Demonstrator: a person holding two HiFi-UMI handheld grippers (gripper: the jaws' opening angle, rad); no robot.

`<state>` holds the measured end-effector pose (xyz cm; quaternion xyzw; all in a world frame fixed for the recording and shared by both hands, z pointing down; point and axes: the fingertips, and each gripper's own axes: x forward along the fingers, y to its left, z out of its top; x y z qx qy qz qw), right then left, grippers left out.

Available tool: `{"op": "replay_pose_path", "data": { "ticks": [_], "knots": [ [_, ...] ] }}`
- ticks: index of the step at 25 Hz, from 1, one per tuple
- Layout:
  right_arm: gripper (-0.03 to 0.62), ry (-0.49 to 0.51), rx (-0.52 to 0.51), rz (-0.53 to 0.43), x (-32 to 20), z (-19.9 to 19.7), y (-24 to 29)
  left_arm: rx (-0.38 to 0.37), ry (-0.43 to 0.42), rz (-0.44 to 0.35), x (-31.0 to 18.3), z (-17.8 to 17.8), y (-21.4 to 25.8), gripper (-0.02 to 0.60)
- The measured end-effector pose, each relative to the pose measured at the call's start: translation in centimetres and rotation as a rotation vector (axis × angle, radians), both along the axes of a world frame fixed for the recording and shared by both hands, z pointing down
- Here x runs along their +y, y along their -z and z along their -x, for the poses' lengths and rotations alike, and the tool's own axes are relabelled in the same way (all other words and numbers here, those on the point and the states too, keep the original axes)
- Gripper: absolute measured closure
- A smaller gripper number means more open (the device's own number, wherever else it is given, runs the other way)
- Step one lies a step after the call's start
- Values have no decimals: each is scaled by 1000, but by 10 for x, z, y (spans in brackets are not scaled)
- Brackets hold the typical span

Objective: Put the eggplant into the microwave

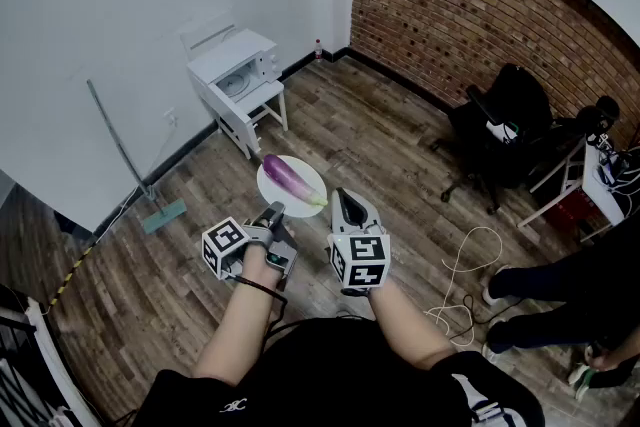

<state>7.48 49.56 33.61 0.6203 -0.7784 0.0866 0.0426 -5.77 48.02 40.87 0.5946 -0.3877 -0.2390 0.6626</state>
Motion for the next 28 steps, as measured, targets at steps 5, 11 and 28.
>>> {"op": "replay_pose_path", "data": {
  "ticks": [5,11,28],
  "knots": [
    [585,3,-21,-20,-10,-21,-1,-1,17,6,-10,-16,-3,566],
    [585,29,5,-13,-25,-49,-6,6,46,7,-25,-42,-7,566],
    [585,16,-8,46,-112,-90,-38,41,36,35,-122,-77,-34,566]
  ]
}}
